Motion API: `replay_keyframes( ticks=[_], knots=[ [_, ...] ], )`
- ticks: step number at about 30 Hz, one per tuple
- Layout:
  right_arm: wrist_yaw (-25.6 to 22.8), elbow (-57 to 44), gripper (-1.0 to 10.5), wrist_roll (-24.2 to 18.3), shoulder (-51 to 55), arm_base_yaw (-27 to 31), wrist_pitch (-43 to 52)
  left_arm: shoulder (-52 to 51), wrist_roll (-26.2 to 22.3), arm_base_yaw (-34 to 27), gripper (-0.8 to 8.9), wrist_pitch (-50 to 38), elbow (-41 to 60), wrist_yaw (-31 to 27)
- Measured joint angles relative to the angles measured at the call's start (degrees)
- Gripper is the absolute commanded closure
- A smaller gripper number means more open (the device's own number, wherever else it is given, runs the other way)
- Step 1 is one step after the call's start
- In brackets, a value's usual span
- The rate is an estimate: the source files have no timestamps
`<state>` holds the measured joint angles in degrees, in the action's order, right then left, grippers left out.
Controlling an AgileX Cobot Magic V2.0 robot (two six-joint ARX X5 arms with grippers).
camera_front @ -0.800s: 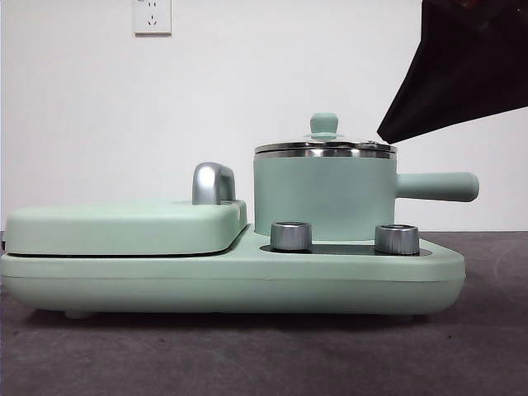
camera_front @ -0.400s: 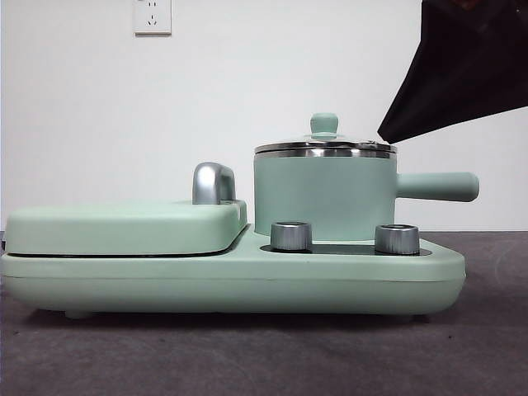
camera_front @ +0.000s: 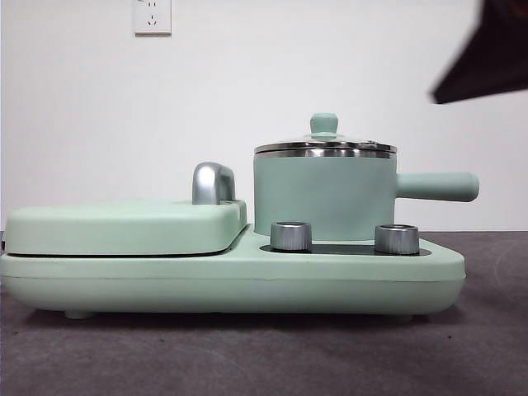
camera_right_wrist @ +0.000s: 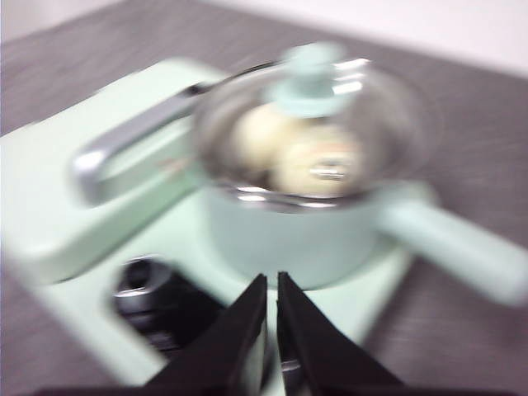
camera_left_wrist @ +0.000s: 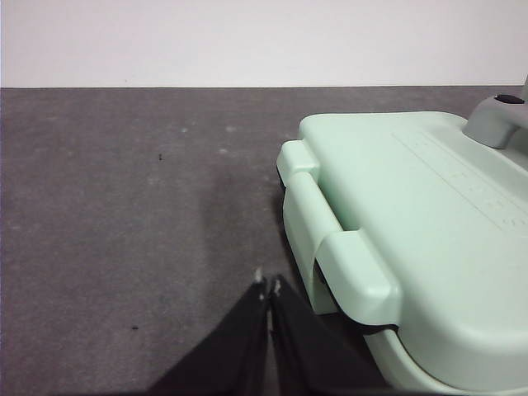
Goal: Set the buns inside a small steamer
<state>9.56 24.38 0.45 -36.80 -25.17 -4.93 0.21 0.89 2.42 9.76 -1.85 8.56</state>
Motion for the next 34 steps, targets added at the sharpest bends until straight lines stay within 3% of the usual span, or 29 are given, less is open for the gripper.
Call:
replay_keyframes(
  ticks=[7,13,19,34],
  knots=[
    [-0.7,-15.41,9.3,-0.68,19.45,13.88,6.99,0.0,0.0,0.0,8.06,0.0,0.0,0.0],
    [-0.77,-23.23,9.3,-0.7,33.92,20.09,7.1,0.0,0.02,0.0,8.06,-0.02,-0.02,0.0],
    [-6.62,-23.45,9.3,-0.7,36.59,21.11,1.86,0.0,0.02,0.0,8.06,-0.04,0.0,-0.02],
    [-6.78,-23.45,9.3,-0.7,36.59,21.11,1.84,0.0,0.02,0.0,8.06,-0.04,-0.02,0.0]
  ],
)
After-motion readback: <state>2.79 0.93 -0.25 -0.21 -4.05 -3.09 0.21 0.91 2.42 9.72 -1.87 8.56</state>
